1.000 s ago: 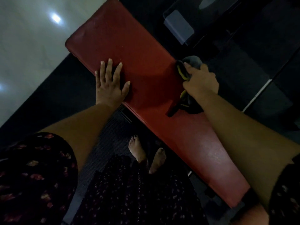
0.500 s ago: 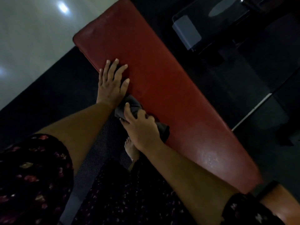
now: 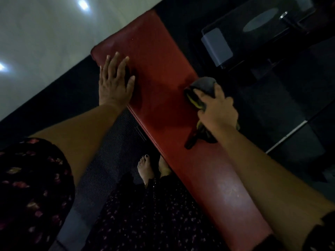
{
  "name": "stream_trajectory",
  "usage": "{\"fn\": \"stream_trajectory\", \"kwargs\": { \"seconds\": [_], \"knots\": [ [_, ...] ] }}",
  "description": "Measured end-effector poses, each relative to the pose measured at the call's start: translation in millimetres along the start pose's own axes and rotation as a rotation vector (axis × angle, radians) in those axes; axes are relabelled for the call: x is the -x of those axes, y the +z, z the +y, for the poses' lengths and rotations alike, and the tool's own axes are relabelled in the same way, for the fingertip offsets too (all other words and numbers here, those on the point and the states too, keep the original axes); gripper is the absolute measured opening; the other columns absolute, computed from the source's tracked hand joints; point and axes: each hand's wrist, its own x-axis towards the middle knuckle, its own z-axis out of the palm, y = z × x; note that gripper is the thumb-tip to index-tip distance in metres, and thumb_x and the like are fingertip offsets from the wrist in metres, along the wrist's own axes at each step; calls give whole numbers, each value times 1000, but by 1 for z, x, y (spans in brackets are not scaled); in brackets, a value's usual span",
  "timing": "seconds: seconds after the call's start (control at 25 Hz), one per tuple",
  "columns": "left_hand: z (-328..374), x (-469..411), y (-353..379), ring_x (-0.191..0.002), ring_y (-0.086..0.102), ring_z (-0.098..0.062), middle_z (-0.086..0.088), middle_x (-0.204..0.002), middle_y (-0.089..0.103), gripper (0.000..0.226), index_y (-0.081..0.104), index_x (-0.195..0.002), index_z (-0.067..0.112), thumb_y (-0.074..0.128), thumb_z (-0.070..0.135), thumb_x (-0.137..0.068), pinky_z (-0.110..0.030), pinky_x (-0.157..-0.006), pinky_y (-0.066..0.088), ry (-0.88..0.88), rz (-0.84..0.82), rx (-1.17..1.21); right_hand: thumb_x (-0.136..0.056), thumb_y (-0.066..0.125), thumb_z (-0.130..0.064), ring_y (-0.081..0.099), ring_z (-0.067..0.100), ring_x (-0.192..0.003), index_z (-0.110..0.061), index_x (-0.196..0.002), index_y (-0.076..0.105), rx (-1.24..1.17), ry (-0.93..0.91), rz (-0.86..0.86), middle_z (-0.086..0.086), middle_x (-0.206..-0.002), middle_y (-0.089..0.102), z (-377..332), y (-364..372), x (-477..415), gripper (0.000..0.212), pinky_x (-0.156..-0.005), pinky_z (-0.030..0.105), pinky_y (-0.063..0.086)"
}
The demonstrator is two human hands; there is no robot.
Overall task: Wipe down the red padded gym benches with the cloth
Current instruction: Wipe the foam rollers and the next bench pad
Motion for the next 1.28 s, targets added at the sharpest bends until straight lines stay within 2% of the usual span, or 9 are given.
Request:
{"fn": "stream_trajectory", "kwargs": {
  "seconds": [0.12, 0.2, 0.36, 0.44, 0.56, 0.72, 0.92, 1.08, 1.28],
  "knots": [
    [3, -16, -3, -152, 1, -25, -2, -165, 10, 57, 21, -156, 23, 36, 41, -104, -45, -123, 7, 26, -8, 14, -93, 55, -33, 40, 36, -122, -56, -144, 28, -64, 99, -47, 2, -158, 18, 5, -12, -30, 63, -83, 41, 44],
    [1, -22, 2, -152, 2, -25, -3, -165, 11, 56, 21, -156, 22, 35, 40, -105, -42, -122, 2, 61, -26, -19, -93, 56, -33, 39, 35, -122, -54, -145, 27, -51, 101, -30, 3, -157, 17, -12, -14, -39, 63, -78, 39, 42],
    [-2, -24, 14, -151, 9, -27, -5, -163, 20, 56, 25, -155, 19, 32, 41, -104, -40, -121, -4, 80, -14, -58, -94, 55, -27, 37, 31, -116, -53, -146, 25, 70, -206, 37, 8, -162, 6, -62, 5, -2, 65, -73, 35, 38],
    [-4, -25, 16, -151, 11, -28, -6, -162, 22, 59, 27, -155, 20, 29, 45, -102, -40, -121, -4, 80, -19, -66, -89, 56, -27, 46, 32, -105, -49, -143, 36, 173, -430, 40, 12, -160, 18, -86, 31, 39, 62, -65, 33, 40],
    [-6, -27, 17, -149, 16, -30, -7, -160, 27, 61, 32, -153, 19, 27, 48, -100, -38, -120, -5, 89, 16, -57, -85, 51, -32, 58, 33, -90, -43, -128, 59, 235, -561, -32, 10, -149, 42, -117, 47, 60, 45, -56, 34, 48],
    [-8, -28, 22, -144, 29, -35, -11, -154, 39, 57, 42, -148, 16, 35, 45, -100, -30, -119, -8, 113, 81, -58, -96, 41, -30, 50, 40, -106, -38, -139, 49, 245, -733, -42, 10, -159, 22, -128, 30, 25, 44, -69, 43, 52],
    [-6, -26, 22, -150, 14, -28, -5, -160, 27, 61, 31, -153, 22, 26, 50, -99, -31, -118, -12, 90, 47, -39, -95, 51, -32, 40, 31, -115, -56, -143, 27, 106, -377, -4, 4, -162, 7, -70, 0, -21, 60, -71, 34, 36],
    [-7, -24, 24, -149, 18, -28, -6, -158, 32, 59, 35, -152, 20, 27, 49, -101, -39, -120, -2, 94, 96, -19, -93, 56, -34, 39, 34, -121, -56, -144, 26, 93, -121, 2, 4, -159, 12, -14, -26, -57, 63, -81, 40, 44],
    [-6, -23, 25, -148, 21, -29, -7, -158, 33, 56, 34, -152, 17, 32, 44, -103, -41, -121, 3, 95, 129, 6, -93, 57, -33, 40, 38, -119, -47, -147, 29, 91, -60, 2, 7, -152, 25, -20, -32, -87, 63, -75, 37, 37]
  ]
}}
